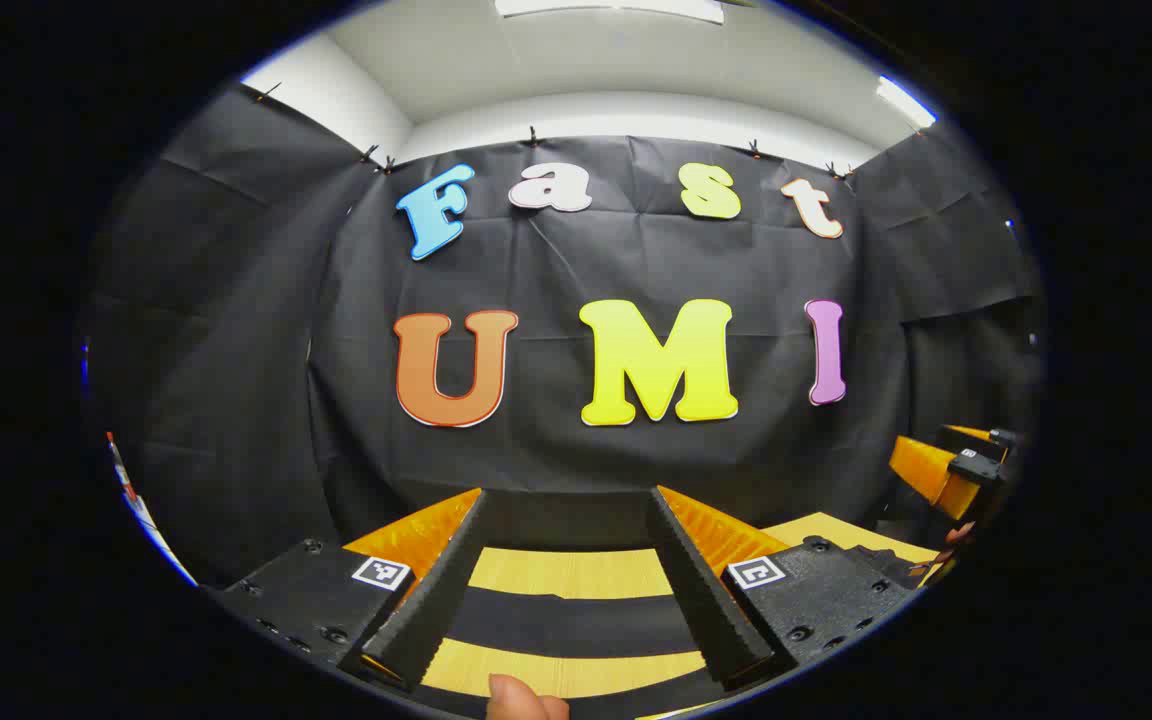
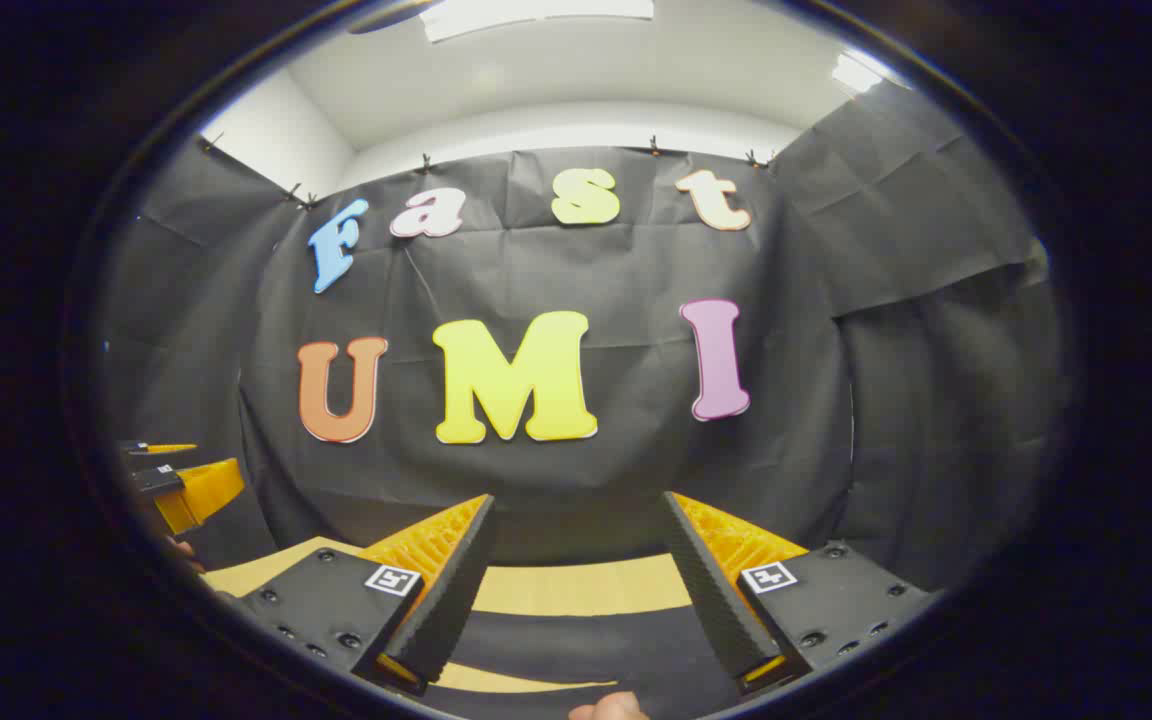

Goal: Grasp the waist and the cuffs of the jeans and fold them to make the two legs overlap; first hold the waist and fold one-third of the jeans toward the cuffs, then hold the cuffs and fold the remaining one-third in the same direction to finish folding.

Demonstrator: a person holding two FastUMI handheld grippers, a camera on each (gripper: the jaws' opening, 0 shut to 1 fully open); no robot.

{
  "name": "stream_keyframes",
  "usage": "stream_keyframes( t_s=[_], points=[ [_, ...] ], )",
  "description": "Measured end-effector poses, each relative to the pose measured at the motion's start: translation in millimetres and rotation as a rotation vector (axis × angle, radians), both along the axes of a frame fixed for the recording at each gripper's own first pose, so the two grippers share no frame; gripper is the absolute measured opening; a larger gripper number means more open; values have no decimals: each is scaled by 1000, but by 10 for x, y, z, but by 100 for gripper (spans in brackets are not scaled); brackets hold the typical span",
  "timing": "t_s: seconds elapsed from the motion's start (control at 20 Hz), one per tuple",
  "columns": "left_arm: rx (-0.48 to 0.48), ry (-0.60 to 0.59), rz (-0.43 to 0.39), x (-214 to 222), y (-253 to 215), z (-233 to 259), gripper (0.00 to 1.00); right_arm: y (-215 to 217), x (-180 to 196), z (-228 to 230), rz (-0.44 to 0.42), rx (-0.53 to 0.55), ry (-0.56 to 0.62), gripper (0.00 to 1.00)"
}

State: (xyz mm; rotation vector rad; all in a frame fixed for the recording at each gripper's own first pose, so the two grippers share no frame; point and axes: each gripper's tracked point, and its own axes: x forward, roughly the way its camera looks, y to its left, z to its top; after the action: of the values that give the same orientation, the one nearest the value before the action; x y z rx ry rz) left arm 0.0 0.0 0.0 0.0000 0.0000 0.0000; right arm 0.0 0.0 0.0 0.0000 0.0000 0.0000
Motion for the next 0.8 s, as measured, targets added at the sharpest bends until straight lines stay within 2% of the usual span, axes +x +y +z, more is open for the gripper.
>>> stream_keyframes(
  t_s=[0.05,0.1,0.4,0.45,0.5,0.6,0.65,0.8],
  points=[
    [16,6,-21,2,-40,-14,99,7,-8,12,6,-17,-7,97],
    [25,4,-32,-15,-41,-11,99,21,-9,-10,12,-29,-5,100],
    [-26,-38,-74,-88,-171,113,100,131,-28,84,54,-52,-32,97],
    [-33,-47,-75,-98,-183,142,95,149,-26,92,61,-56,-34,97],
    [-36,-58,-70,-124,-177,173,99,161,-38,93,68,-65,-37,97],
    [-43,-89,-54,-143,-141,226,99,175,-32,122,78,-79,-49,100],
    [-48,-93,-43,-143,-115,231,99,198,-38,132,86,-78,-51,97],
    [-66,-69,-25,-152,-59,140,100,243,-28,108,102,-82,-50,97]
  ],
)
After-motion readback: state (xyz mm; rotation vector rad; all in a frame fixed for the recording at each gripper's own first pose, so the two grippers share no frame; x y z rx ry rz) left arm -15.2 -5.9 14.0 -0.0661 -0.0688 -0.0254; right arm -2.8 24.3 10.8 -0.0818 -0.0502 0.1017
